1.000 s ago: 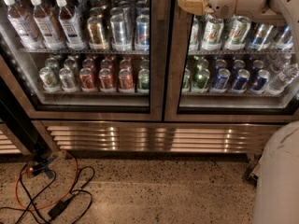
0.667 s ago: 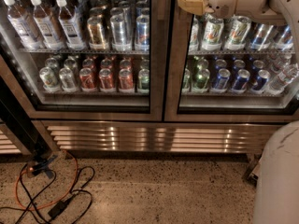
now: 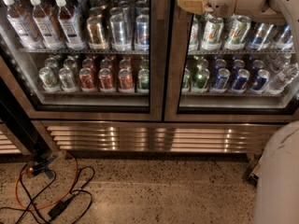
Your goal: Open right fridge door
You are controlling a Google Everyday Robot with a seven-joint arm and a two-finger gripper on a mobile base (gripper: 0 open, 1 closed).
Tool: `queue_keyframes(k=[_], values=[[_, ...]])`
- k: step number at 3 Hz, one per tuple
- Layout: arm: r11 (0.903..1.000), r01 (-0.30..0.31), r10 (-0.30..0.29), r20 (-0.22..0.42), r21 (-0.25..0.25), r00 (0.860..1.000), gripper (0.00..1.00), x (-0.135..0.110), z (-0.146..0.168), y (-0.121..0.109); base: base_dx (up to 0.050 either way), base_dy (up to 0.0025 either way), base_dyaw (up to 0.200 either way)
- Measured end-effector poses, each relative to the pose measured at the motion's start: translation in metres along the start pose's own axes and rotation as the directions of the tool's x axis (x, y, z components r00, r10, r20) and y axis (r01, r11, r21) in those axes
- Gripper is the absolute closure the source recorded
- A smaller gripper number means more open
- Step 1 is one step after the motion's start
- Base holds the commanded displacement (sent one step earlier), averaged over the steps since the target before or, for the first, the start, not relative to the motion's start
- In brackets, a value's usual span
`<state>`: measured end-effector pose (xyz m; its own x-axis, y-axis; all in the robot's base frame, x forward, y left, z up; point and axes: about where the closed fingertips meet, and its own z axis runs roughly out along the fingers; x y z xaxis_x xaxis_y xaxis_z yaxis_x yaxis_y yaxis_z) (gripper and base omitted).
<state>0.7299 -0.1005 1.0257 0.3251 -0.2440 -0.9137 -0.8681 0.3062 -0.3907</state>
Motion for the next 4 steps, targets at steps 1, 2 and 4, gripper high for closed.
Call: queue_keyframes(k=[1,2,4], values=[[1.0000,0.000,0.000,0.000,0.000,1.000,1.00,0.0000,0.0000,0.0000,0.000,0.00000,0.000],[1.0000,-0.006,0.006,0.006,-0.004,1.000,1.00,-0.0010,0.0010,-0.0004,0.000,0.00000,0.000],[0.9999,-0.012,0.012,0.013,-0.006,1.000,1.00,-0.0049,0.0011,-0.0008,0.000,0.00000,0.000]])
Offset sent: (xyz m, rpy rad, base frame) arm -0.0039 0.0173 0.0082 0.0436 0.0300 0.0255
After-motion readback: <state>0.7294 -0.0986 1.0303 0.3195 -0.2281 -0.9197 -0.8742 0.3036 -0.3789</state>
